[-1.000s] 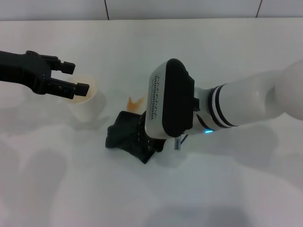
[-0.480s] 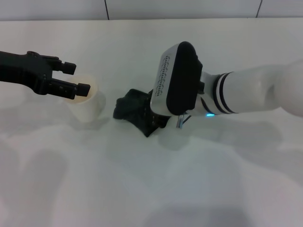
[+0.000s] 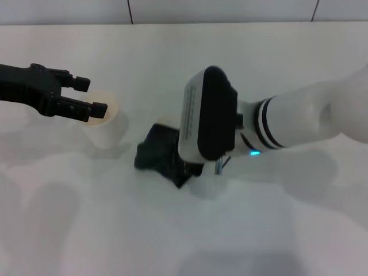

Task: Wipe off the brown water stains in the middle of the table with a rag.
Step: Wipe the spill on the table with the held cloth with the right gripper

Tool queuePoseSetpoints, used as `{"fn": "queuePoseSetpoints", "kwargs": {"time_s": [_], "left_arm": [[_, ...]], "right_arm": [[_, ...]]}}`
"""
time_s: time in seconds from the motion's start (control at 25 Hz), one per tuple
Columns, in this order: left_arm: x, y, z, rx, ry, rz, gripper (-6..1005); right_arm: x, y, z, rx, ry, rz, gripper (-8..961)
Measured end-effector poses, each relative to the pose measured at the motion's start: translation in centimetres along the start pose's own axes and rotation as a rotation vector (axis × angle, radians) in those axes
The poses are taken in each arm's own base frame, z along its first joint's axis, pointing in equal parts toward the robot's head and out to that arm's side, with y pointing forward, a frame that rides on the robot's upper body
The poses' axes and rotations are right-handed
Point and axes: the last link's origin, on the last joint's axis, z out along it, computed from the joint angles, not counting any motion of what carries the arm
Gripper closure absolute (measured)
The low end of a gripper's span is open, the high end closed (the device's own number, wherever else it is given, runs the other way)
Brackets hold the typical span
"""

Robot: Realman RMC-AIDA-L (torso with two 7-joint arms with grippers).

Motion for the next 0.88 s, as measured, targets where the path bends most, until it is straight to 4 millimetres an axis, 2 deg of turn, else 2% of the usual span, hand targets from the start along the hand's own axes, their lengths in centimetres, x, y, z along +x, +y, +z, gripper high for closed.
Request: {"fn": "queuePoseSetpoints", "kwargs": {"time_s": [0.12,0.4,0.56,0.88], "left_arm": [[0.0,0.0,0.0,0.0,0.0,0.0,105],[-0.1,-0.1,-0.2,0.006,-0.001,-0.002,106],[-0.1,-0.1,-0.2,0.008,-0.001,-0.002,105],[-0.1,-0.2,-0.2,0.014,-0.001,-0.001,105]], "right_arm": [[-0.7,1.4,-0.7,-0.05,-0.001,-0.043,880],[-1.3,2.9,-1.5,-0.098,-0.017,-0.103,881],[-1.5,2.8,-1.4,-0.078,-0.038,-0.103,881],[-2.0,2.5,0.2,0.035,-0.091,-0.153,881]]}}
